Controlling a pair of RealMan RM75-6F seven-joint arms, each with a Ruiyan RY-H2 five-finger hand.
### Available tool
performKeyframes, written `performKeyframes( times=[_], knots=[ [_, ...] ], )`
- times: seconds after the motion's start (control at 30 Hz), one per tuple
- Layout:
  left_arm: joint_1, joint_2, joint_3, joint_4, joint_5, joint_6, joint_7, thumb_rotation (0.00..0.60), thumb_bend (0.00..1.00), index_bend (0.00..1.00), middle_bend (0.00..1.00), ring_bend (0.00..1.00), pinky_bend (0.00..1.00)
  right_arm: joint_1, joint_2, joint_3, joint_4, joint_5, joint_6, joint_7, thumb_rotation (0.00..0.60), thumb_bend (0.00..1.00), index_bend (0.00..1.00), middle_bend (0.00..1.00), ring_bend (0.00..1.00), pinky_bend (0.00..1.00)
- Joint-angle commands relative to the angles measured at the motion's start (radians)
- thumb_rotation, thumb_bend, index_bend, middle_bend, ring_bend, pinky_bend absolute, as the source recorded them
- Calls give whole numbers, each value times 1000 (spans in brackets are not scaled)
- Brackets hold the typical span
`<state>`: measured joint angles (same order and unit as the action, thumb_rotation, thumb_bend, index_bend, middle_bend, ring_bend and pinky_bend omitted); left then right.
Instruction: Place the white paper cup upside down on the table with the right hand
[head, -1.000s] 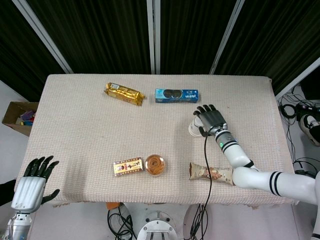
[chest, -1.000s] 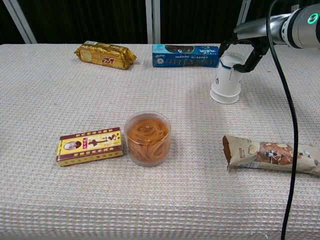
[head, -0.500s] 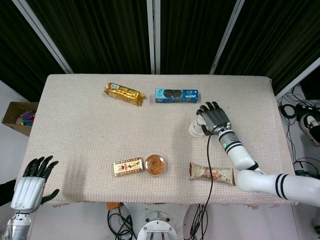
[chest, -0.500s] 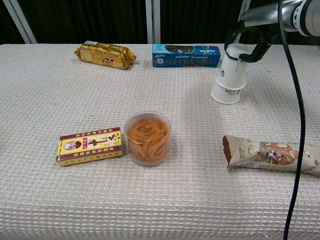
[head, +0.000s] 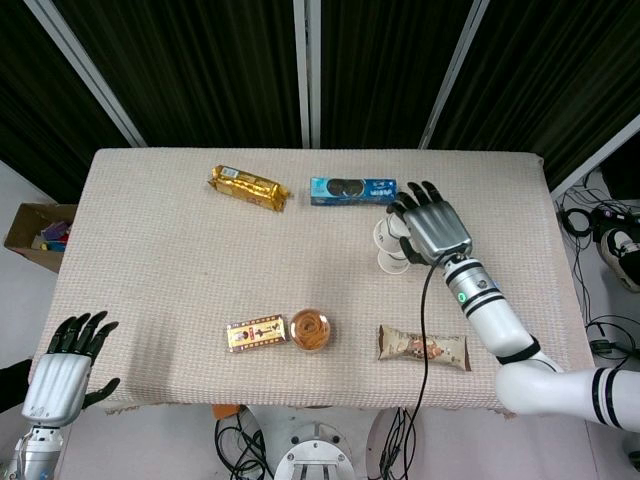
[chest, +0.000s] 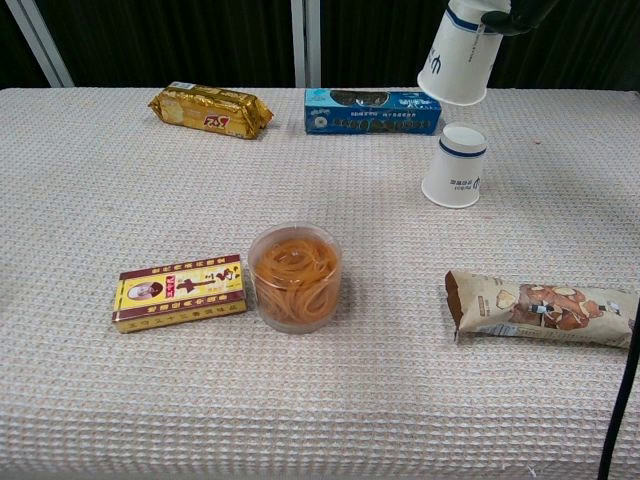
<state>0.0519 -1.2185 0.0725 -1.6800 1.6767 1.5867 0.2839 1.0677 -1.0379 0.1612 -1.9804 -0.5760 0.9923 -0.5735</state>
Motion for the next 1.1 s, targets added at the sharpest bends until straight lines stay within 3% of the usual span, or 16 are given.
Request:
performKeyframes(
  times=[0.03,0.23,0.43,0.83,1.1],
  knots=[
    [2,-2,0,4,-3,2,-3,600,131,200,101,87,125,31,-104,6,75,18,-25,-1,600,506,310,166,0,0],
    [12,-1,6,18,-7,8,-17,600,131,199,101,87,125,62,-269,-9,233,37,-75,5,600,506,310,166,0,0],
    [22,-9,9,38,-14,14,-39,600,131,200,101,87,125,65,-357,-25,347,42,-93,12,600,503,309,166,0,0],
    [23,-21,11,58,-12,11,-54,600,131,200,101,87,125,35,-445,-45,466,3,-120,41,600,491,306,164,0,0],
    [26,-26,10,68,-17,12,-59,600,131,200,101,87,125,16,-451,-50,479,-12,-122,44,600,435,208,142,0,0]
  ],
)
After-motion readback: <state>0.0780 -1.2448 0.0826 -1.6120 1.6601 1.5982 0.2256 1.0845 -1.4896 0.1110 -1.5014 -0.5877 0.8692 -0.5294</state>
